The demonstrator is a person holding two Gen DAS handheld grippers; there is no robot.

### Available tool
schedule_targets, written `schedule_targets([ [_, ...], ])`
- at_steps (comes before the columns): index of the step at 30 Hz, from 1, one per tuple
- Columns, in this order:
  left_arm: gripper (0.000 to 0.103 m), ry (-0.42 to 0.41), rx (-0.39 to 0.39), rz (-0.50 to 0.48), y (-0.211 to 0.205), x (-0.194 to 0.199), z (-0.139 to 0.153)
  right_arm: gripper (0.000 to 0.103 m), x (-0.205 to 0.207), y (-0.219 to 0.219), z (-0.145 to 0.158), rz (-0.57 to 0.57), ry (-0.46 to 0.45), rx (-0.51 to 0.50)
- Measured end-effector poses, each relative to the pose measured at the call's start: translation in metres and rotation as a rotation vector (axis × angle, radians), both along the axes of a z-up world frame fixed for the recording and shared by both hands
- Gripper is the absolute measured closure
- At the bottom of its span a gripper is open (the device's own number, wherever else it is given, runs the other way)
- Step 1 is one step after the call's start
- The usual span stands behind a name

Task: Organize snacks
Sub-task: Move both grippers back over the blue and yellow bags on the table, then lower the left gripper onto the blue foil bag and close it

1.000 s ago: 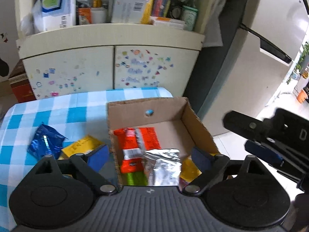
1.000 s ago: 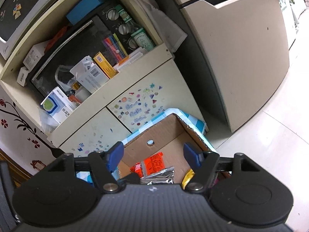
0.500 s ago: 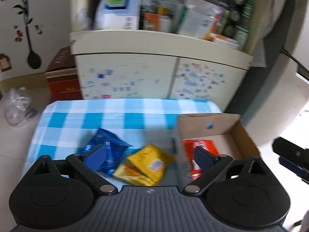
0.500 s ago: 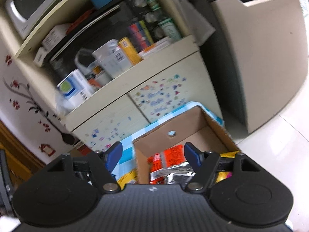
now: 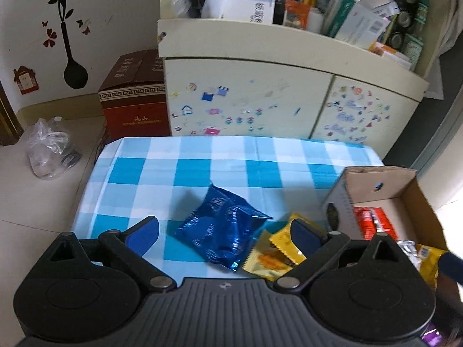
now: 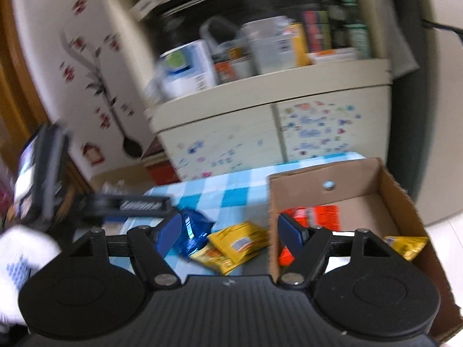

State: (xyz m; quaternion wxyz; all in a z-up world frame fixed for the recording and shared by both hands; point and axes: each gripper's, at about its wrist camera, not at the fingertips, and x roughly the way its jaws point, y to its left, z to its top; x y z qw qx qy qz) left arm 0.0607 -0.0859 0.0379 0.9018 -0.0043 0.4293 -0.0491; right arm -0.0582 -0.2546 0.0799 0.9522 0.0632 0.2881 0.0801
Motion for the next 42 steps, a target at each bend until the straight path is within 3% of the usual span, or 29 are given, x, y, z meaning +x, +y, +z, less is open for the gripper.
schedule_targets([
  [5, 0.003, 0.002, 0.033, -0.048, 0.005, 0.013, -0.011, 0.028, 0.005, 0.039, -0.019, 0.035, 0.008, -0.093],
  [13, 0.003, -0.003, -0.001, -0.086, 0.021, 0.039, -0.024, 0.025, 0.033, 0.075, -0.050, 0.019, 0.024, -0.176],
  [18, 0.003, 0.012, -0.014, -0.118, 0.023, 0.059, -0.036, 0.024, 0.053, 0.085, -0.073, -0.025, 0.035, -0.263],
  [24, 0.003, 0.070, -0.034, -0.155, 0.025, 0.085, -0.052, 0.023, 0.080, 0.091, -0.097, -0.059, 0.072, -0.300],
  [27, 0.003, 0.077, -0.019, -0.165, 0.026, 0.095, -0.059, 0.019, 0.089, 0.092, -0.105, -0.090, 0.072, -0.348],
  [31, 0.001, 0.118, -0.002, -0.207, 0.023, 0.102, -0.072, 0.017, 0.099, 0.085, -0.116, -0.125, 0.103, -0.346],
  [33, 0.000, 0.139, 0.016, -0.215, 0.020, 0.103, -0.079, 0.013, 0.101, 0.090, -0.121, -0.090, 0.106, -0.379],
  [36, 0.000, 0.153, 0.008, -0.212, 0.024, 0.101, -0.079, 0.013, 0.100, 0.094, -0.126, -0.039, 0.140, -0.329],
  [39, 0.000, 0.164, 0.064, -0.211, 0.031, 0.096, -0.077, 0.013, 0.093, 0.107, -0.129, 0.002, 0.146, -0.364],
  [42, 0.000, 0.186, 0.091, -0.206, 0.043, 0.090, -0.077, 0.012, 0.082, 0.119, -0.129, 0.026, 0.159, -0.321],
])
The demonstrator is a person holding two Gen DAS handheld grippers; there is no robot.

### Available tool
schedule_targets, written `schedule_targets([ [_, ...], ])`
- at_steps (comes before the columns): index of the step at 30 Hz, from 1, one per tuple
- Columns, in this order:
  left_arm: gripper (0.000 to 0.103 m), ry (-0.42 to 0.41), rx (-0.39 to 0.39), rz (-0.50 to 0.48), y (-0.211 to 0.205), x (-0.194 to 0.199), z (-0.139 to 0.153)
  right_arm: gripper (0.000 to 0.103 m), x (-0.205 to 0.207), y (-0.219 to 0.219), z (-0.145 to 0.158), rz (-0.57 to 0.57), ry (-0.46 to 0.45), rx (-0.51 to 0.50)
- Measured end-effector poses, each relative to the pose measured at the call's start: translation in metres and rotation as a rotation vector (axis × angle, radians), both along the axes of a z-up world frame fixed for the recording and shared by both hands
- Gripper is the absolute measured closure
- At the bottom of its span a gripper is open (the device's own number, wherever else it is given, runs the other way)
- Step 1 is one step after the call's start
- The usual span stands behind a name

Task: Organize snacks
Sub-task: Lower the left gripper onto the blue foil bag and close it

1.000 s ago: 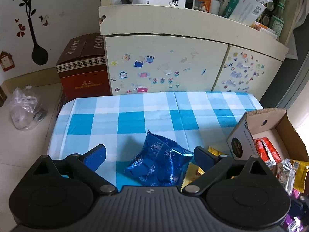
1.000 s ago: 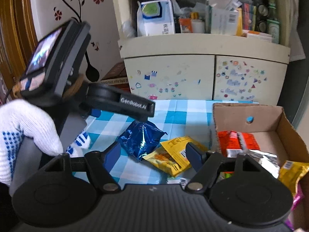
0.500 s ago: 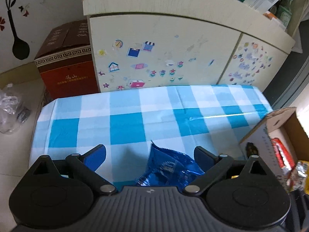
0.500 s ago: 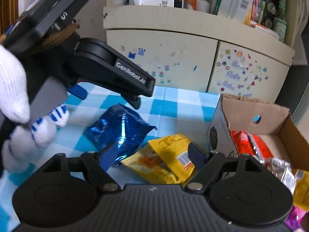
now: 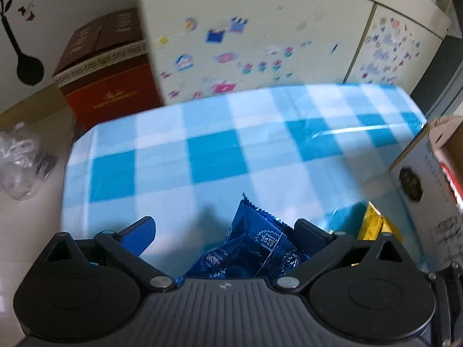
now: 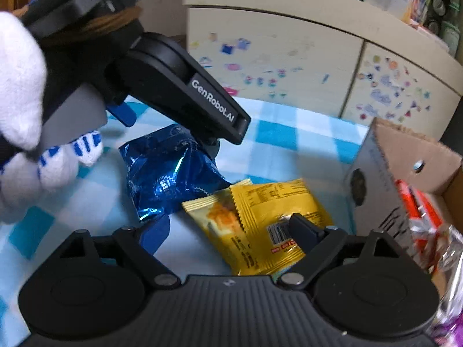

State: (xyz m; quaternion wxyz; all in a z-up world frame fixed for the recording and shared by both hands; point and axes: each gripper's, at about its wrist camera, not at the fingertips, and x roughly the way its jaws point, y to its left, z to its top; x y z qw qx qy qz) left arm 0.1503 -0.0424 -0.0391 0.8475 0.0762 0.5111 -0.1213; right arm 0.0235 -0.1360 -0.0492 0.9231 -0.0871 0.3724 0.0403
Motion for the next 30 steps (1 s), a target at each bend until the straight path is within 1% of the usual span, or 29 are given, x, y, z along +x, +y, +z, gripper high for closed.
schedule_targets([
  [4, 0.000, 0.029, 0.037, -0.002, 0.016, -0.013, 0.000, 0.012, -0.021, 0.020, 0.002, 0.053, 0.024, 0.038],
  [6, 0.000, 0.038, 0.055, -0.012, 0.024, -0.021, 0.001, 0.014, -0.032, 0.028, 0.005, 0.043, 0.020, 0.037],
  [8, 0.000, 0.043, 0.033, 0.022, 0.035, -0.025, 0.006, 0.014, -0.042, 0.031, 0.009, -0.031, -0.029, -0.007],
  [10, 0.000, 0.045, -0.028, 0.075, 0.050, -0.027, 0.014, 0.013, -0.047, 0.028, 0.013, -0.119, -0.093, -0.050],
  [12, 0.000, 0.033, -0.067, 0.115, 0.061, -0.028, 0.022, 0.013, -0.044, 0.021, 0.014, -0.188, -0.117, -0.095],
  [13, 0.000, 0.025, -0.075, 0.123, 0.063, -0.030, 0.026, 0.013, -0.040, 0.015, 0.014, -0.230, -0.115, -0.100],
  [15, 0.000, 0.019, -0.089, 0.121, 0.065, -0.032, 0.032, 0.012, -0.029, 0.001, 0.010, -0.286, -0.060, -0.087],
  [16, 0.000, 0.020, -0.093, 0.116, 0.065, -0.033, 0.032, 0.011, -0.026, -0.003, 0.006, -0.300, -0.022, -0.088],
  [17, 0.000, 0.023, -0.095, 0.111, 0.064, -0.034, 0.032, 0.008, -0.025, -0.006, 0.002, -0.309, -0.007, -0.078],
  [18, 0.000, 0.026, -0.093, 0.105, 0.063, -0.034, 0.032, 0.007, -0.027, -0.009, 0.002, -0.318, -0.003, -0.060],
  [20, 0.000, 0.026, -0.094, 0.098, 0.060, -0.037, 0.030, 0.007, -0.025, -0.013, 0.000, -0.315, 0.042, -0.017],
  [21, 0.000, 0.028, -0.096, 0.095, 0.059, -0.038, 0.029, 0.005, -0.028, -0.017, 0.000, -0.315, 0.067, 0.029],
  [23, 0.000, 0.039, -0.099, 0.085, 0.056, -0.039, 0.025, 0.005, -0.034, -0.018, -0.001, -0.294, 0.078, 0.045],
  [26, 0.000, 0.030, -0.078, 0.062, 0.052, -0.043, 0.022, 0.004, -0.044, -0.015, -0.001, -0.220, 0.086, 0.077],
  [28, 0.000, 0.011, -0.062, 0.045, 0.050, -0.045, 0.019, 0.004, -0.051, -0.010, 0.000, -0.145, 0.101, 0.097],
  [30, 0.000, -0.008, -0.053, 0.032, 0.049, -0.046, 0.015, 0.005, -0.064, -0.005, 0.003, -0.074, 0.127, 0.150],
])
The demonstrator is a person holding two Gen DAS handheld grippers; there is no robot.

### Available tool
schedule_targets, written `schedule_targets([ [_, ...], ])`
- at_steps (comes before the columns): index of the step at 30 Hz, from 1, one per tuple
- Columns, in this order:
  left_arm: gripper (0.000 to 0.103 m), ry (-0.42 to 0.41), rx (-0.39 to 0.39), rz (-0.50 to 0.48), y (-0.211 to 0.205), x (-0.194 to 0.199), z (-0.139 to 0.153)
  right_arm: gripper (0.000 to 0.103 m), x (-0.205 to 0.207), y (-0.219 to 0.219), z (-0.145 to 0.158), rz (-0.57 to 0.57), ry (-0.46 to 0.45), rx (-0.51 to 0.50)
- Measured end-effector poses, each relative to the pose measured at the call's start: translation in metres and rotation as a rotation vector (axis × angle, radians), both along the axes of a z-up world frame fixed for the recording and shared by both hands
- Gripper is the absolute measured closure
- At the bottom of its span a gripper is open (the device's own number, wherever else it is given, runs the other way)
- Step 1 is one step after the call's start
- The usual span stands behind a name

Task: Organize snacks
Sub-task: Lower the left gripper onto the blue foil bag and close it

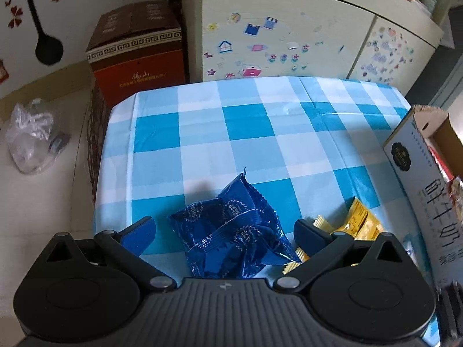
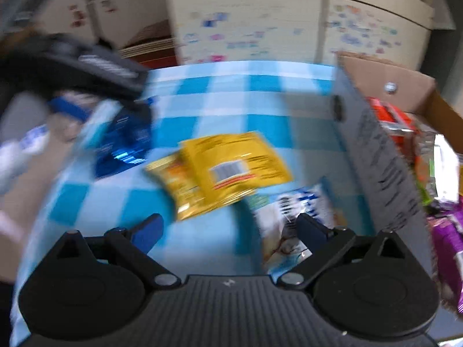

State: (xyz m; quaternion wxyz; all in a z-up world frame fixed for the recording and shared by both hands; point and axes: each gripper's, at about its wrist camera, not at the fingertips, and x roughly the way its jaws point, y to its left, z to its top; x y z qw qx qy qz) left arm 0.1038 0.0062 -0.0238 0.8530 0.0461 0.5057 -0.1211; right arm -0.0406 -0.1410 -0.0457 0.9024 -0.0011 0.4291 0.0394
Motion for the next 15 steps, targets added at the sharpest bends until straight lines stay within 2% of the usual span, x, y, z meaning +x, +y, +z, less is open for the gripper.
schedule_targets([
  [3, 0.000, -0.011, 0.003, -0.023, -0.004, 0.000, -0.005, 0.007, -0.016, 0.000, 0.005, 0.050, 0.027, 0.116],
  [5, 0.000, -0.011, 0.030, -0.060, -0.010, -0.002, -0.009, 0.007, -0.026, -0.001, 0.009, 0.043, 0.035, 0.149],
  [10, 0.002, -0.001, 0.112, -0.100, -0.020, -0.007, -0.022, 0.007, -0.042, -0.021, 0.016, -0.083, 0.013, 0.167],
  [12, 0.008, 0.037, 0.114, -0.090, -0.019, -0.007, -0.029, 0.007, -0.040, -0.028, 0.016, -0.121, 0.003, 0.156],
  [15, 0.015, 0.057, 0.070, -0.048, -0.011, -0.010, -0.027, 0.007, -0.037, -0.037, 0.013, -0.179, 0.000, 0.133],
])
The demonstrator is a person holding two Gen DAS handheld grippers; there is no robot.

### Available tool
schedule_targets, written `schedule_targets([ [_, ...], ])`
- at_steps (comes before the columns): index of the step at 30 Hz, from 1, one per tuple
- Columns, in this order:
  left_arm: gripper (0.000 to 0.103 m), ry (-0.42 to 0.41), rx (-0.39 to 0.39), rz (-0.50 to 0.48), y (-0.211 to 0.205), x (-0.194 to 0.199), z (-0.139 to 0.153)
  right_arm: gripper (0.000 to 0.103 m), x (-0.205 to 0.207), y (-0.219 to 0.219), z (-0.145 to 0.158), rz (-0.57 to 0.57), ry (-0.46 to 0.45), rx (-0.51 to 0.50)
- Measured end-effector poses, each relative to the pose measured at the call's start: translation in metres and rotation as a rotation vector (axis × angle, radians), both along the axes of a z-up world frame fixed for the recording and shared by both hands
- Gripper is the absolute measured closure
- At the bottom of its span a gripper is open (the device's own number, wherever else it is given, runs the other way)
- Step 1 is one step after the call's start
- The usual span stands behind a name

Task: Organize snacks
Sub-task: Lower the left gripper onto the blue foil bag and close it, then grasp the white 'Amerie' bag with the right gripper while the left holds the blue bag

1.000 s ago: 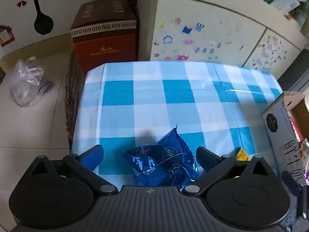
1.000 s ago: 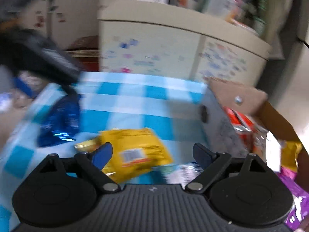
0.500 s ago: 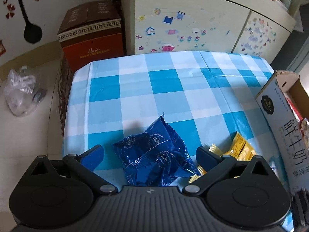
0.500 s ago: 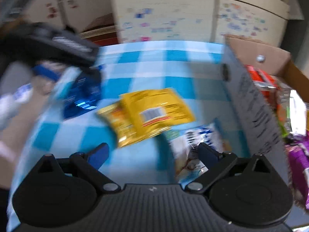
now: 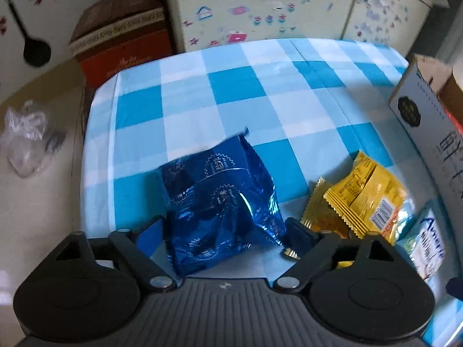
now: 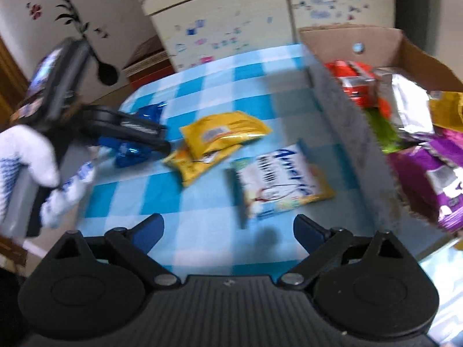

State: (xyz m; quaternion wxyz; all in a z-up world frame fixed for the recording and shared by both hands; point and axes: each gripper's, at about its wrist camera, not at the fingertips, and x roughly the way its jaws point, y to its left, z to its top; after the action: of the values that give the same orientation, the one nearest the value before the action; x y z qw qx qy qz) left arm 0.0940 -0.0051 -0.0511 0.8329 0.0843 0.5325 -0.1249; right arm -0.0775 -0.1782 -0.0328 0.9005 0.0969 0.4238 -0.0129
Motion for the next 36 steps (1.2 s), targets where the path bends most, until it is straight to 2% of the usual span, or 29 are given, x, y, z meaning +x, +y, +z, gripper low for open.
schedule_targets([
  [4, 0.016, 0.006, 0.004, 0.011, 0.004, -0.004, 0.002, 0.007, 0.003, -0.006, 0.000, -0.042, -0.028, -0.004],
  [8, 0.014, 0.003, -0.047, 0.053, 0.010, -0.002, 0.007, 0.007, 0.013, -0.002, -0.007, -0.056, -0.037, -0.062],
  [10, 0.009, -0.015, -0.077, 0.079, 0.013, 0.001, 0.011, 0.007, 0.018, 0.002, -0.011, -0.057, -0.043, -0.101],
  [13, 0.005, -0.038, -0.078, 0.112, 0.013, 0.005, 0.012, 0.006, 0.024, 0.008, -0.016, -0.044, -0.051, -0.161],
  [16, 0.005, -0.020, -0.071, 0.126, 0.012, 0.009, 0.005, 0.006, 0.028, 0.012, -0.023, -0.031, -0.051, -0.223],
  [18, 0.006, -0.014, -0.062, 0.136, 0.011, 0.010, 0.001, 0.007, 0.029, 0.013, -0.024, -0.016, -0.048, -0.226],
  [20, 0.013, -0.002, -0.054, 0.133, 0.011, 0.011, -0.001, 0.013, 0.027, 0.015, -0.022, 0.013, -0.049, -0.217],
  [24, 0.014, 0.007, -0.078, 0.149, 0.015, 0.013, 0.000, 0.018, 0.021, 0.028, -0.017, 0.093, -0.023, -0.190],
  [29, 0.007, 0.007, -0.082, 0.163, 0.012, 0.016, -0.002, 0.010, 0.021, 0.031, -0.013, 0.079, -0.072, -0.240],
  [33, 0.002, 0.000, -0.039, 0.158, 0.002, 0.018, -0.006, 0.009, 0.034, 0.019, -0.023, 0.033, -0.015, -0.180],
  [36, 0.004, -0.019, -0.036, 0.156, -0.001, 0.017, -0.006, 0.007, 0.036, 0.015, -0.026, 0.019, -0.030, -0.156],
])
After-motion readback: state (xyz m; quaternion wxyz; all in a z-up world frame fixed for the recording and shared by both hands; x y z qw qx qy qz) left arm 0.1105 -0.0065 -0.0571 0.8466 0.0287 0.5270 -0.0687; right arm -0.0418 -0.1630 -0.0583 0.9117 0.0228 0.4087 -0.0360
